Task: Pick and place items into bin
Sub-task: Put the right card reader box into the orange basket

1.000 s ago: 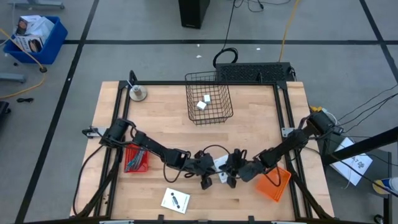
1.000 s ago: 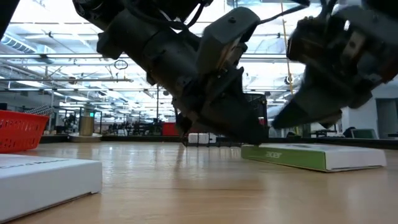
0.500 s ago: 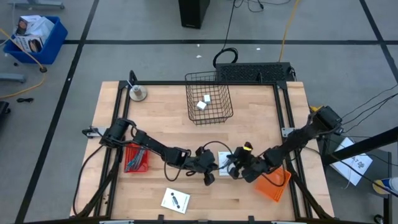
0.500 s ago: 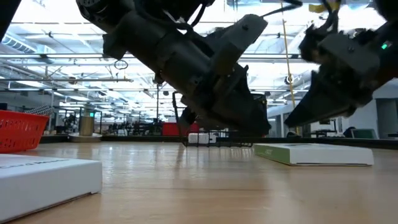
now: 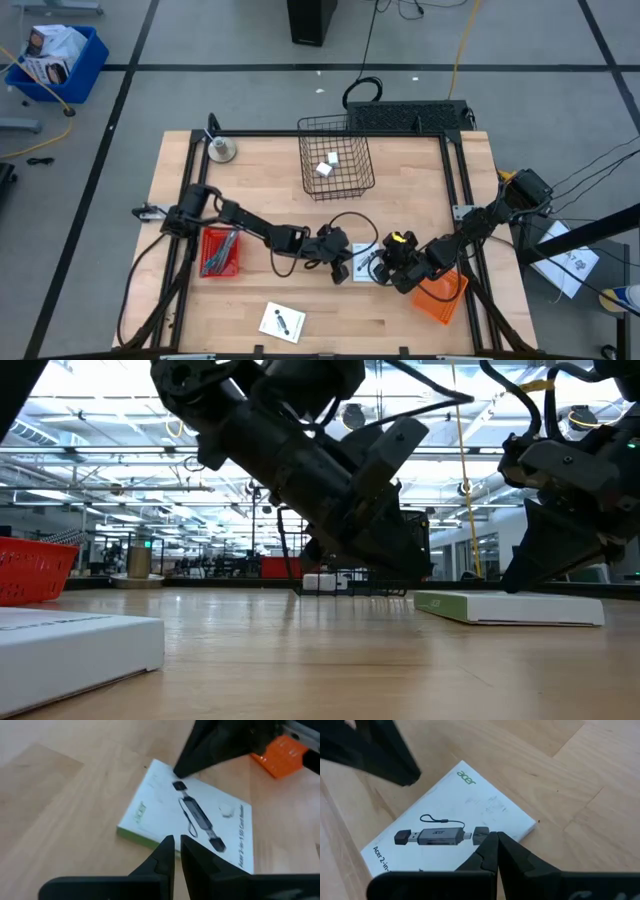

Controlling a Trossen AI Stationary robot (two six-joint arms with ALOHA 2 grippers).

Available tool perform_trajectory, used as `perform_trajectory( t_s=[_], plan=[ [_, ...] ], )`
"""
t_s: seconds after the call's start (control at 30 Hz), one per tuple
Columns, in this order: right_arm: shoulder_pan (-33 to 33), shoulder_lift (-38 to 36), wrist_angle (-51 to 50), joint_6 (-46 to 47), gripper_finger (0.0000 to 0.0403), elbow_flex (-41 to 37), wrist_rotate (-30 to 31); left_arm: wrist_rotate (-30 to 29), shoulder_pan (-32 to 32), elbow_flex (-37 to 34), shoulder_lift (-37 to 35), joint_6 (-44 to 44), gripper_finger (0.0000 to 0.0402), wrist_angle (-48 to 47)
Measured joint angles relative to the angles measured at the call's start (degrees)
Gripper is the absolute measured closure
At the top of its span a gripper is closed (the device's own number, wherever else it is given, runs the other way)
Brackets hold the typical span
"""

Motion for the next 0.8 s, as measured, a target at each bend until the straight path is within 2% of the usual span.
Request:
perform_trajectory(
  t_s=[0.17, 0.37, 0.47, 0.63, 0.8],
  plan=[
    [1.2, -0.2, -3.7, -0.7, 0.0403, 2.0, 0.3, 0.4, 0.4, 0.0, 0.0, 0.3, 0.0366, 0.5],
    [3.2, -0.2, -18.9, 4.4, 0.0403, 8.9, 2.5, 0.6, 0.4, 0.0, 0.0, 0.9, 0.0366, 1.3],
    [3.8, -0.2, -19.2, 3.3, 0.0403, 9.8, 5.6, 0.5, 0.4, 0.0, 0.0, 1.1, 0.0366, 1.6],
    [3.5, 1.2, -24.9, 9.1, 0.0403, 10.5, -1.3, 0.5, 0.6, 0.0, 0.0, 1.8, 0.0366, 2.5],
    [2.2, 4.4, -22.0, 9.3, 0.0403, 10.5, -5.5, 0.5, 0.7, 0.0, 0.0, 2.2, 0.0366, 2.4]
  ],
)
